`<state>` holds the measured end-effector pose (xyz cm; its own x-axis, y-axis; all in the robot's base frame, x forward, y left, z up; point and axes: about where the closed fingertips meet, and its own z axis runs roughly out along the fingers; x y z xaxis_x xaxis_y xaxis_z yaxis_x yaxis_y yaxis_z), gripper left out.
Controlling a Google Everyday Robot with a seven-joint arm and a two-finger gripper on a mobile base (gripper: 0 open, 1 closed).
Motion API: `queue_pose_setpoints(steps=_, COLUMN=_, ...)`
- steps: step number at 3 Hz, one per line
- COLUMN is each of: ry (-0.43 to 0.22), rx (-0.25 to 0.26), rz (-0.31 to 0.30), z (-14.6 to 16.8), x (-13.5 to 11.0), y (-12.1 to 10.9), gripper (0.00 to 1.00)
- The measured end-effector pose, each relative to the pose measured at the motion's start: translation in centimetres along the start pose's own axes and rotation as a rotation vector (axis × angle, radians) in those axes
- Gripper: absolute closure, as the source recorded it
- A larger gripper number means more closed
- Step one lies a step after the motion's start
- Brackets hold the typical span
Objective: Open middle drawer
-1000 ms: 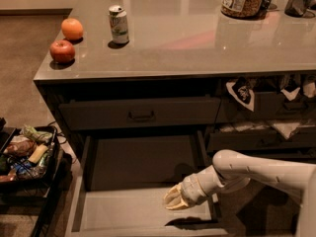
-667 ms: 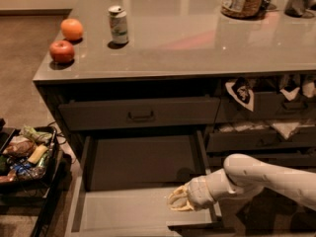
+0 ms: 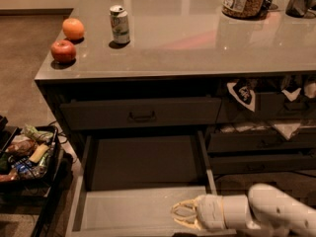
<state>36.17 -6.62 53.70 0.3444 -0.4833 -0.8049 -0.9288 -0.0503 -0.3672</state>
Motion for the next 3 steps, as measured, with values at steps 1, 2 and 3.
queue_pose_setpoints(steps=1, ry=-0.071, rx=0.186, rz=-0.091, z=1.2, x=-1.6, y=0.1, gripper=1.0)
queue_pose_setpoints(steps=2, ry=-0.078, rx=0.266, rz=-0.151, z=0.1, x=-1.9, y=0.0, gripper=1.0)
queue_pose_setpoints(steps=3, ry=-0.074, rx=0.265, rz=-0.152, z=0.0, x=-1.8, y=0.1, gripper=1.0)
